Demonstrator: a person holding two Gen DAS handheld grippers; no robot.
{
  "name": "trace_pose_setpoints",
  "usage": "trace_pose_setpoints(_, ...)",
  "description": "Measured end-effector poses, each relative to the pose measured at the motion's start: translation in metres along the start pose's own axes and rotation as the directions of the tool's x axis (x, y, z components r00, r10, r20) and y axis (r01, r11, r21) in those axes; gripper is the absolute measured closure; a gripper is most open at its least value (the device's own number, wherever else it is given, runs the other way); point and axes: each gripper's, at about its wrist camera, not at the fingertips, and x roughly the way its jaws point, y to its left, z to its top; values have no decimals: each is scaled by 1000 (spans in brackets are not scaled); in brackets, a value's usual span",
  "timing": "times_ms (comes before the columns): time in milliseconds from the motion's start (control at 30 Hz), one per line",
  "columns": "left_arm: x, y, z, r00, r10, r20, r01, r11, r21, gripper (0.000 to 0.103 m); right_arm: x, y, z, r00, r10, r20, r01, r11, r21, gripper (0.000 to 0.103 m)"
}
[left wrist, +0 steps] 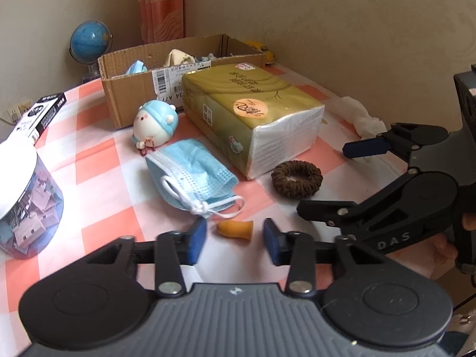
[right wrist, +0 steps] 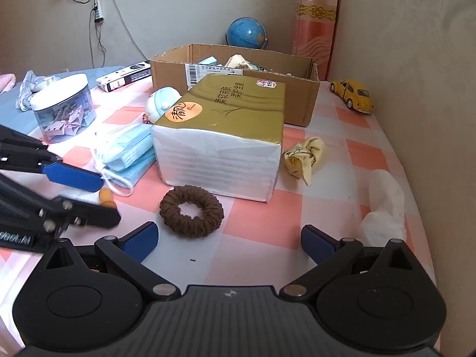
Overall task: Organize soft objects
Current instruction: 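Move the right tool to the brown hair tie while the left approaches the orange earplug, then close the right tool on the brown hair tie while the left closes on the orange earplug, then lift the hair tie with the right tool and drop it into the box while the left holds the earplug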
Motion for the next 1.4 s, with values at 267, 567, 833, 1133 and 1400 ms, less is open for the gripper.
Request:
trace_pose_setpoints(267,-5,2,-4,1000,-8,7,8,1000,-24,79,-1,4,-1,1000,13,4,-13,1000,-12,1)
trace_pose_setpoints(567,-14,16,-10,1000,27,-2,-28,998,-50,79,2,28,10,998,53,34,-51,996,-79,37)
trace_pose_setpoints(833,-17,17,-9,1000,22,-8,-22,1000,-17,79,0,30,15,1000,12,18,-11,997,-73,55)
trace_pose_setpoints(1133,-37,19,-1,999,-22,-35,23,999,36,79,-29,23,19,1000,18,15,-17,995,-103,55)
trace_pose_setpoints(1400,-57,22,11,999,-42,-22,44,997,57,79,-61,11,38,998,18,56,-12,994,-111,55)
